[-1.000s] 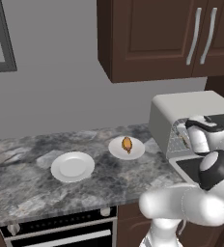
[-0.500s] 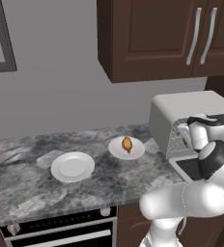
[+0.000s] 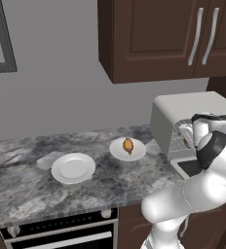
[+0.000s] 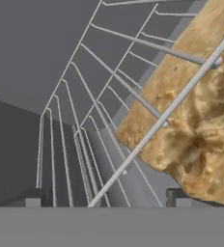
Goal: Open the toaster oven door. Place the baguette on the bottom rack in the toaster oven and place the chicken drumstick on the top rack.
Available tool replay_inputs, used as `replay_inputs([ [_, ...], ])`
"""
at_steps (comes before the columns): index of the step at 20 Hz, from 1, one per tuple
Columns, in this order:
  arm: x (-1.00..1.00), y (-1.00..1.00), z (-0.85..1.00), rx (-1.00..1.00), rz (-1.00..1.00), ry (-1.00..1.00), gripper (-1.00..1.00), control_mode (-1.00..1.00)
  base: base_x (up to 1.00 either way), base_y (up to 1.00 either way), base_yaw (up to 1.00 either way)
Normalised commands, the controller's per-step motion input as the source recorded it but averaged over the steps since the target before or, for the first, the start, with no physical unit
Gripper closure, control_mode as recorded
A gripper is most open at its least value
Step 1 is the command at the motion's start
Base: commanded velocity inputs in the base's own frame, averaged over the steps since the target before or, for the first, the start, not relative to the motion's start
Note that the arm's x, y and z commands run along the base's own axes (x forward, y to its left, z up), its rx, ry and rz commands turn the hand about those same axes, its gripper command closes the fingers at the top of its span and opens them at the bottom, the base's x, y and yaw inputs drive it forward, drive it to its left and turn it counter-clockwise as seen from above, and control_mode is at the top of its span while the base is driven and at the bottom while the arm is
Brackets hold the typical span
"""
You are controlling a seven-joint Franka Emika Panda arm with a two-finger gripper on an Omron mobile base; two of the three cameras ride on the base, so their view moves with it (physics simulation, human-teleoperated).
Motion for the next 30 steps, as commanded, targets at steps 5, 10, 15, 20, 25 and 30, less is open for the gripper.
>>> replay_inputs([
  [5, 0.17, 0.10, -0.04, 0.02, 0.01, -0.10, -1.00, -1.00, 0.00, 0.00, 0.00],
  [10, 0.08, 0.00, 0.02, 0.00, 0.01, -0.01, -1.00, -1.00, 0.00, 0.00, 0.00],
  [15, 0.15, -0.01, 0.11, 0.00, 0.00, 0.00, -1.00, -1.00, 0.00, 0.00, 0.00],
  [20, 0.27, -0.02, 0.14, 0.04, 0.00, 0.00, -1.00, -1.00, 0.00, 0.00, 0.00],
  [25, 0.08, 0.00, 0.12, 0.09, 0.02, 0.00, -1.00, -1.00, 0.00, 0.00, 0.00],
  [30, 0.14, 0.00, 0.24, 0.05, 0.02, 0.00, -1.00, -1.00, 0.00, 0.00, 0.00],
])
